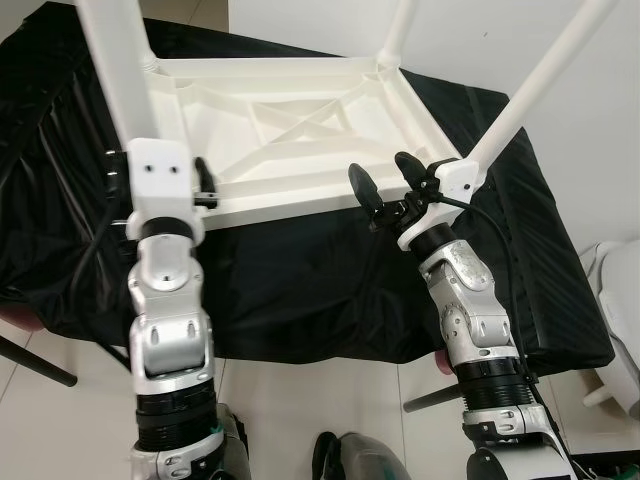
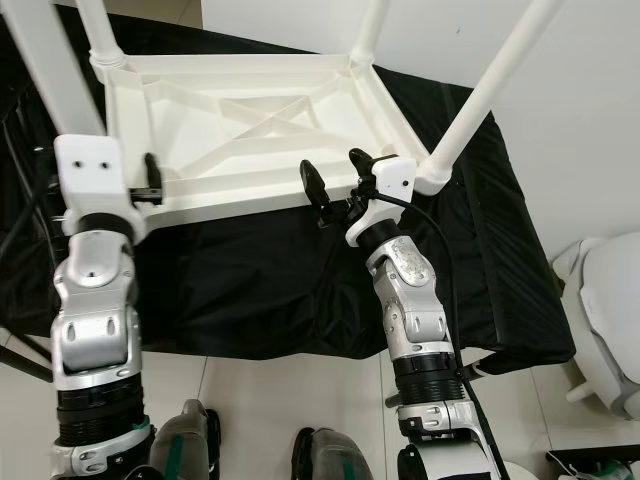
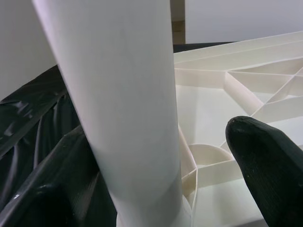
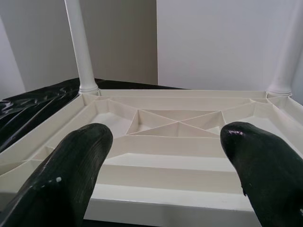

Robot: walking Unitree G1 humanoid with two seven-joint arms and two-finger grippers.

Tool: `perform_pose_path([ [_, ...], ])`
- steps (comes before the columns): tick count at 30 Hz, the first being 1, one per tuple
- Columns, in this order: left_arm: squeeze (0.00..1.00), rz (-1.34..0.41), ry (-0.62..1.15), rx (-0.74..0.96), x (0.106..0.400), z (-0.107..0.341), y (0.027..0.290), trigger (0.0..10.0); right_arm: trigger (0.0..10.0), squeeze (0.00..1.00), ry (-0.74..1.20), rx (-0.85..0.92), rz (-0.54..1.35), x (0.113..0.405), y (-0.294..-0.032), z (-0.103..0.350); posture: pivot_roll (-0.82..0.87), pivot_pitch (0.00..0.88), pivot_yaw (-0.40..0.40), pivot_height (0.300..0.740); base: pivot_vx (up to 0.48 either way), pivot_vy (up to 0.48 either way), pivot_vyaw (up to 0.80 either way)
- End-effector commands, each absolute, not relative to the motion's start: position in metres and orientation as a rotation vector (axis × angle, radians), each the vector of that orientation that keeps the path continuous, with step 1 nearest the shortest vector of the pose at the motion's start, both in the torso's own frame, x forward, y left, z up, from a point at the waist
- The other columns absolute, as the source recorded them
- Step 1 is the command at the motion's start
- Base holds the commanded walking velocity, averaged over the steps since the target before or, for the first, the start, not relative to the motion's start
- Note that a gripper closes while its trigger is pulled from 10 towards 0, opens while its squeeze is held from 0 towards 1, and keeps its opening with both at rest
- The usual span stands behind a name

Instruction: Building children table

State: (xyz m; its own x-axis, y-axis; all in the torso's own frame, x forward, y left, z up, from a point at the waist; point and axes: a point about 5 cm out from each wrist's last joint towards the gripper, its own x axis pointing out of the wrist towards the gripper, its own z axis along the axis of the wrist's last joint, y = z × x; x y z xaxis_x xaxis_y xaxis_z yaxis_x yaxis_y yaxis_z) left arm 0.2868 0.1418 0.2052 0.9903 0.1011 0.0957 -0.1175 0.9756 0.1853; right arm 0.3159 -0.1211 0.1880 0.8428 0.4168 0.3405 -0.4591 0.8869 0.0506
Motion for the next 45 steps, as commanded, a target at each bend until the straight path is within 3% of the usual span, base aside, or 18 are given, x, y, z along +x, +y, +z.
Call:
perform_pose_path([
  [1,0.00,-0.106,-0.033,0.129,0.282,0.186,0.101,10.0,10.0,0.00,-0.339,0.116,0.433,0.315,-0.129,0.188,0.00,0.079,-0.080,0.740,0.000,0.000,0.00],
  [4,0.00,-0.231,-0.030,0.153,0.282,0.182,0.087,10.0,10.0,0.00,-0.349,0.106,0.405,0.317,-0.133,0.190,-0.01,0.080,-0.061,0.740,0.000,0.000,0.00],
  [13,0.00,-0.331,-0.043,0.156,0.280,0.181,0.079,10.0,10.0,0.00,-0.318,0.061,0.332,0.317,-0.138,0.183,-0.02,0.077,-0.047,0.740,0.000,0.000,0.00],
  [23,0.00,-0.379,-0.035,0.184,0.277,0.173,0.082,10.0,10.0,0.00,-0.191,-0.106,-0.046,0.323,-0.162,0.158,-0.02,0.074,-0.051,0.740,0.000,0.000,0.00],
  [38,0.00,-0.467,-0.020,0.170,0.263,0.164,0.079,10.0,10.0,0.00,-0.168,-0.143,-0.103,0.328,-0.169,0.155,-0.01,0.072,-0.064,0.740,0.000,0.000,0.00],
  [45,0.00,-0.703,-0.016,0.179,0.243,0.160,0.070,10.0,10.0,0.00,-0.188,-0.165,-0.113,0.335,-0.167,0.159,0.00,0.060,-0.067,0.740,0.000,0.000,0.00],
])
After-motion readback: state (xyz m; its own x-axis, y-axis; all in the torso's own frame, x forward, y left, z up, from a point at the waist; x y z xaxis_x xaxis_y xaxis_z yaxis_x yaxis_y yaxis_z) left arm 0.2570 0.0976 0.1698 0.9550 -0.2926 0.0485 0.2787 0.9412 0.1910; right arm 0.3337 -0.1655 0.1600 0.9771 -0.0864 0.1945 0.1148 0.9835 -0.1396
